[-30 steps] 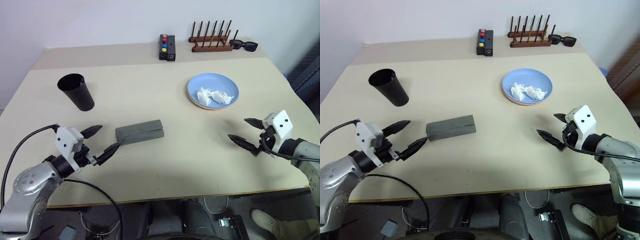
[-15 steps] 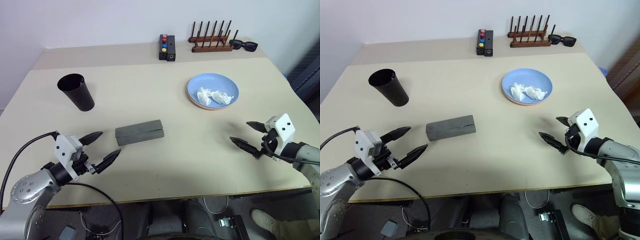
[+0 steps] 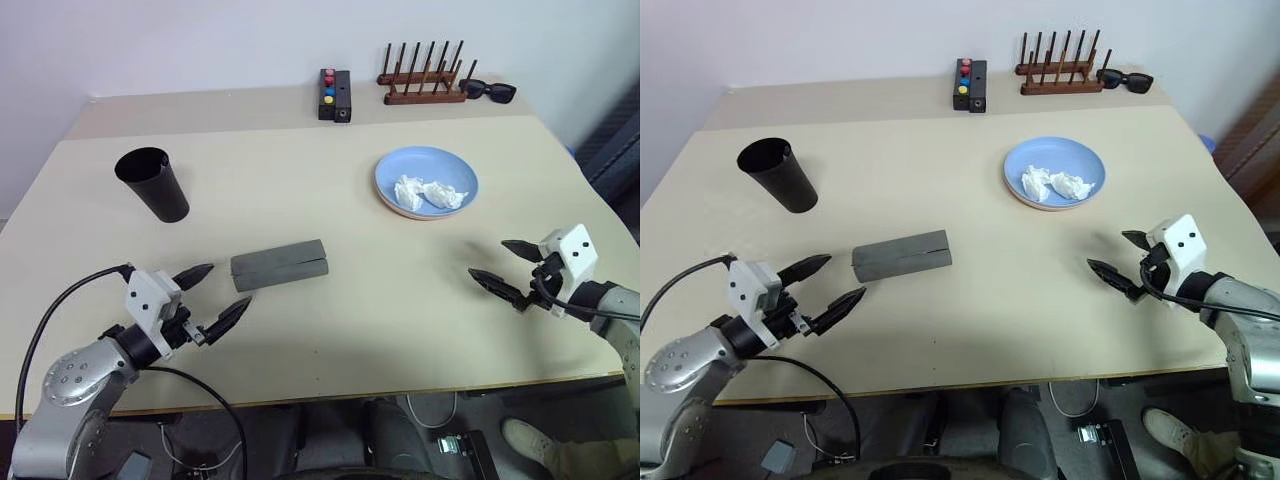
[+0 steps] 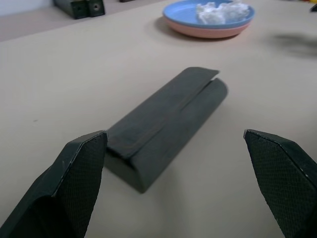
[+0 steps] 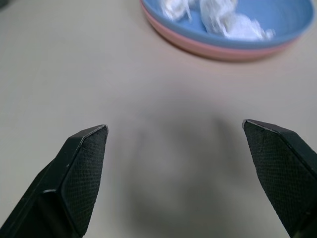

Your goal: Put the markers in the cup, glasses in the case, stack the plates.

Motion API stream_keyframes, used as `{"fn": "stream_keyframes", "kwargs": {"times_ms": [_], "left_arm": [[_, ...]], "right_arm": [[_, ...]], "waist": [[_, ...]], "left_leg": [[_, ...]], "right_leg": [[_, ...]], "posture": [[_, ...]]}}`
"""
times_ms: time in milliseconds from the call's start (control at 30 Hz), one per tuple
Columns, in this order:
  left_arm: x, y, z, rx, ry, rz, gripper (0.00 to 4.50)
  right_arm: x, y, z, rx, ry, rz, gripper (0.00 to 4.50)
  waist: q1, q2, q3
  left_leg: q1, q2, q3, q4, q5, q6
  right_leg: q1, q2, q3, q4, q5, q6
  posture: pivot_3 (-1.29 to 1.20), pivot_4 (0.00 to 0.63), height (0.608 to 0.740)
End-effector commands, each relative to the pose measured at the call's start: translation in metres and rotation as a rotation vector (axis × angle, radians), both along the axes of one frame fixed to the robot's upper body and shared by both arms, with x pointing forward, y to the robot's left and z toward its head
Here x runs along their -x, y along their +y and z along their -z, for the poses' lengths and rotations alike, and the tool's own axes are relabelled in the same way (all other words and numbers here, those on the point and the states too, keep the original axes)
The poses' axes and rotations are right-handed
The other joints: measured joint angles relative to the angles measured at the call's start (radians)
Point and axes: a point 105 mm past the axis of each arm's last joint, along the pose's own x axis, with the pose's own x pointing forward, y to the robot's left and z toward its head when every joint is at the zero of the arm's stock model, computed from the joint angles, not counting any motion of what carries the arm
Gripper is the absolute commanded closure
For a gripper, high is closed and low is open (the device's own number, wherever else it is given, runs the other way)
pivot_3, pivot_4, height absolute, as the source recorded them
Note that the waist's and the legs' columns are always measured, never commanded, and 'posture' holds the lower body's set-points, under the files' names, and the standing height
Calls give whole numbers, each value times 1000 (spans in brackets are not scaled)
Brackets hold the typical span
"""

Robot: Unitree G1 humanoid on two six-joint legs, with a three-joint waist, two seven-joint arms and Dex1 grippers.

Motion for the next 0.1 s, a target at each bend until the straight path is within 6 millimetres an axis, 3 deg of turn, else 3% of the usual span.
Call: {"fn": "stream_keyframes", "kwargs": {"times_ms": [33,100], "left_arm": [[5,4,-2,-22,-21,3,0],[5,7,-3,-21,-22,5,0]], "right_arm": [[2,-4,-3,19,-35,6,44],[2,-2,-5,16,-45,6,44]], "waist": [[0,0,0],[0,0,0]], "left_leg": [[0,0,0,0,0,0],[0,0,0,0,0,0]], "right_leg": [[0,0,0,0,0,0],[0,0,0,0,0,0]], "posture": [[0,150,740],[0,150,740]]}}
